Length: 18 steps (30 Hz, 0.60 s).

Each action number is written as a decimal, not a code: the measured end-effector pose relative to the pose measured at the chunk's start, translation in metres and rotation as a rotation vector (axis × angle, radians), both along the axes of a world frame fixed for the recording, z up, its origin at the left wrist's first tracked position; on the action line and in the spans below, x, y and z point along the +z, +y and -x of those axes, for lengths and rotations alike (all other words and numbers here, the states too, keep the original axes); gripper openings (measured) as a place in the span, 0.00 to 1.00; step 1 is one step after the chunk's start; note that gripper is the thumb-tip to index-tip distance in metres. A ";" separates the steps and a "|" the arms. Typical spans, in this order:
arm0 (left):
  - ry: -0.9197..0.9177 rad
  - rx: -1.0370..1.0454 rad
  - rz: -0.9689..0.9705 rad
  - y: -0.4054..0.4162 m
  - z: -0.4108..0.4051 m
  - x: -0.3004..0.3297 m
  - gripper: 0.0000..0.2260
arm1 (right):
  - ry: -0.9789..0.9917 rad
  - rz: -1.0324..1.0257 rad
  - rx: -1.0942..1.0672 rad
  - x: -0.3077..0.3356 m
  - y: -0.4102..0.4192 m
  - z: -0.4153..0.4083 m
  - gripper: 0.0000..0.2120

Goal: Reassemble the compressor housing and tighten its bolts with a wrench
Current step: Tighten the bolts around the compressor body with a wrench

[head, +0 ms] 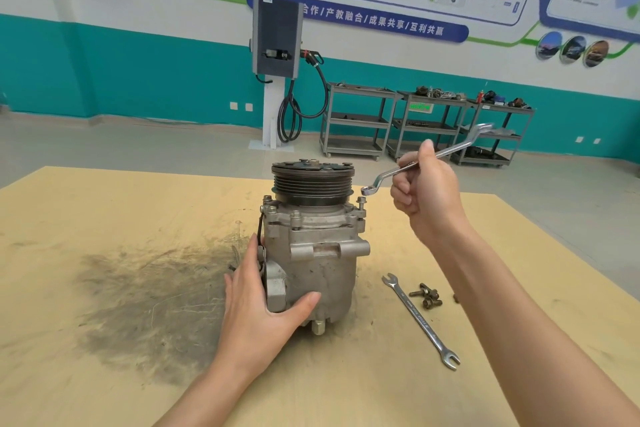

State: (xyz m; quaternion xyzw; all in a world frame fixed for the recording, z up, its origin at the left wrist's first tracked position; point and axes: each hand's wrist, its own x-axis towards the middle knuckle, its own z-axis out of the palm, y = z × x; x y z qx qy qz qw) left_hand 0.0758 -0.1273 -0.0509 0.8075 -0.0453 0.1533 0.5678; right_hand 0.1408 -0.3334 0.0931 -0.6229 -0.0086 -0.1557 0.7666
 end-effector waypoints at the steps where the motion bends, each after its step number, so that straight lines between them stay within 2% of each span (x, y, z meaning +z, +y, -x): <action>1: -0.008 0.003 -0.001 0.000 0.000 0.000 0.54 | 0.057 -0.038 0.057 0.000 -0.002 -0.004 0.20; 4: -0.017 0.006 0.004 0.000 0.000 0.001 0.52 | 0.181 -0.140 0.198 -0.004 -0.001 -0.013 0.19; 11: -0.020 0.005 0.007 0.000 0.000 0.001 0.54 | 0.336 -0.313 0.371 -0.013 -0.001 -0.027 0.18; 15: -0.019 0.011 0.003 0.000 0.000 0.002 0.54 | 0.307 -0.360 0.346 -0.021 0.004 -0.028 0.18; 18: -0.013 0.012 -0.005 0.000 0.000 0.001 0.54 | 0.162 -0.303 0.209 -0.025 0.008 -0.022 0.18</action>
